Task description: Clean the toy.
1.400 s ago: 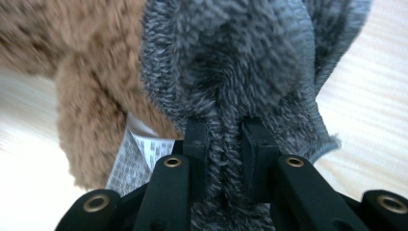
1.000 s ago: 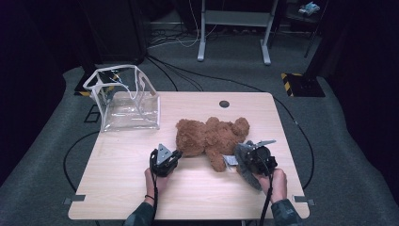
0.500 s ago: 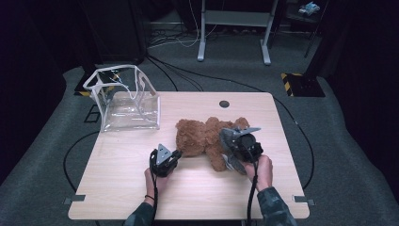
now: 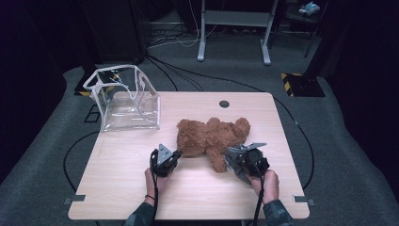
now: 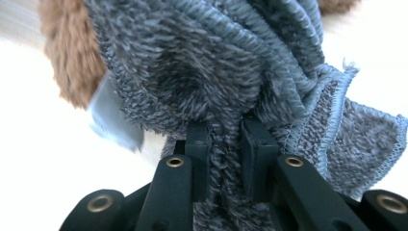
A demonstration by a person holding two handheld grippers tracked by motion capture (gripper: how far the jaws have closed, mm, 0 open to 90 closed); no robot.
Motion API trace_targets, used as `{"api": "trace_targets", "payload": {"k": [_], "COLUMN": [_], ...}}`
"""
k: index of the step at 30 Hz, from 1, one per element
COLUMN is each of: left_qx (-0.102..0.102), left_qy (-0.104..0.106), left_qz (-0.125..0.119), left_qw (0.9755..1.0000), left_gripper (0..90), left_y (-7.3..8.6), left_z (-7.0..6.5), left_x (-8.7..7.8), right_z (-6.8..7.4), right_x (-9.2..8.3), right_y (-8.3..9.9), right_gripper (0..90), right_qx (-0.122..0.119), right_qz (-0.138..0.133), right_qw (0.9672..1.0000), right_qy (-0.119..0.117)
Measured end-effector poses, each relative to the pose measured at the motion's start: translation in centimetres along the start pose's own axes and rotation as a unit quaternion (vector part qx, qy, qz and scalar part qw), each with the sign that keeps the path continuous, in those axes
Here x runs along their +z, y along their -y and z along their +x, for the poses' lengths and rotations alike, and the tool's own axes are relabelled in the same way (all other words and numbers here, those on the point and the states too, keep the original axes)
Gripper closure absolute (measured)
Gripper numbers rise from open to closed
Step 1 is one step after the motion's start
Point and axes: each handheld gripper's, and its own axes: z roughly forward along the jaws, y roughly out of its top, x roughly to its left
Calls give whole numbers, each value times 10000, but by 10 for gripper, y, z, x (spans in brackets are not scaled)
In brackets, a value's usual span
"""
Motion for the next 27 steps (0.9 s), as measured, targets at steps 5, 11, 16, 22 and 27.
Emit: {"api": "trace_targets", "payload": {"k": [5, 11, 16, 22, 27], "left_qx": [53, 72, 46, 66, 75], "left_qy": [-2, 0, -5, 9, -8], "left_qz": [10, 77, 82, 104, 82], "left_qw": [10000, 9999, 10000, 9999, 9999], "left_gripper": [862, 863, 869, 873, 873], "left_y": [0, -1, -1, -1, -1], "left_z": [0, 0, 0, 0, 0], "left_x": [0, 0, 0, 0, 0], "right_z": [-6, -11, 3, 2, -4], "right_x": [-8, -33, -22, 9, 0], "right_y": [10, -7, -28, -16, -1], "right_gripper": [760, 758, 757, 759, 759], "right_qx": [111, 215, 42, 24, -4], "right_qz": [69, -411, -481, -170, 13], "right_qw": [9999, 9989, 9987, 9998, 10000], "right_qy": [-19, -28, -129, -82, -58]}}
